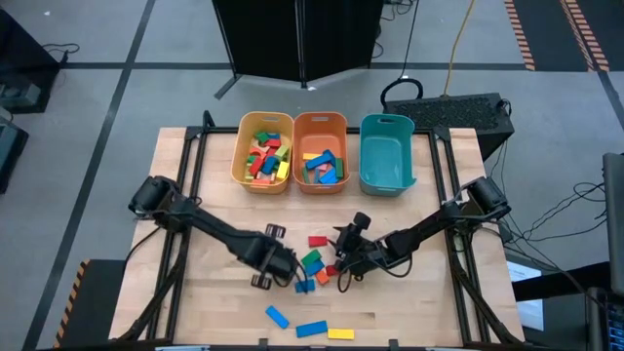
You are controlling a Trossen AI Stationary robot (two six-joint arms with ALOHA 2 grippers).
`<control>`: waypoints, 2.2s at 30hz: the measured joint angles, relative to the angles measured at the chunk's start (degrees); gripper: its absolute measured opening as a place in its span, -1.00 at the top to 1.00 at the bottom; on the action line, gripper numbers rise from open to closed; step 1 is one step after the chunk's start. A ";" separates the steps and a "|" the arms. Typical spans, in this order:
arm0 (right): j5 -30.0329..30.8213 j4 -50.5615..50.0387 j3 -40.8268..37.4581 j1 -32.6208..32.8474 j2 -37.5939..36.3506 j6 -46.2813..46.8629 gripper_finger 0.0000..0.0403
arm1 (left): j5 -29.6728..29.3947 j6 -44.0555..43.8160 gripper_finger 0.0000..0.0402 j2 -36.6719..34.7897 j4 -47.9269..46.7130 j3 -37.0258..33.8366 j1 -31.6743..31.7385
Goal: Sort blocks by size
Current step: Put the blue rectangle block into the orange bin
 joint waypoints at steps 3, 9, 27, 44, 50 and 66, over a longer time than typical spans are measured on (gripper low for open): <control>0.04 -1.51 0.00 0.00 0.00 1.74 0.10 | -0.22 4.20 0.48 -1.45 0.02 0.04 2.75; 0.56 -3.53 0.00 0.76 0.00 4.55 0.10 | -1.53 10.61 0.48 -6.26 1.14 0.20 9.58; 2.05 -3.93 -0.02 3.19 0.00 9.62 0.10 | 2.19 28.09 0.48 -11.69 25.04 0.26 29.28; 3.25 -5.30 -0.02 4.92 0.00 12.73 0.10 | 11.76 27.85 0.47 -11.67 42.39 0.26 41.01; 3.28 -5.89 -0.01 5.02 0.00 14.05 0.10 | 20.46 27.79 0.40 -10.83 42.36 0.24 43.09; 3.36 -7.29 -0.02 5.83 0.00 16.81 0.10 | 22.14 24.84 0.36 -7.36 42.27 -1.33 46.48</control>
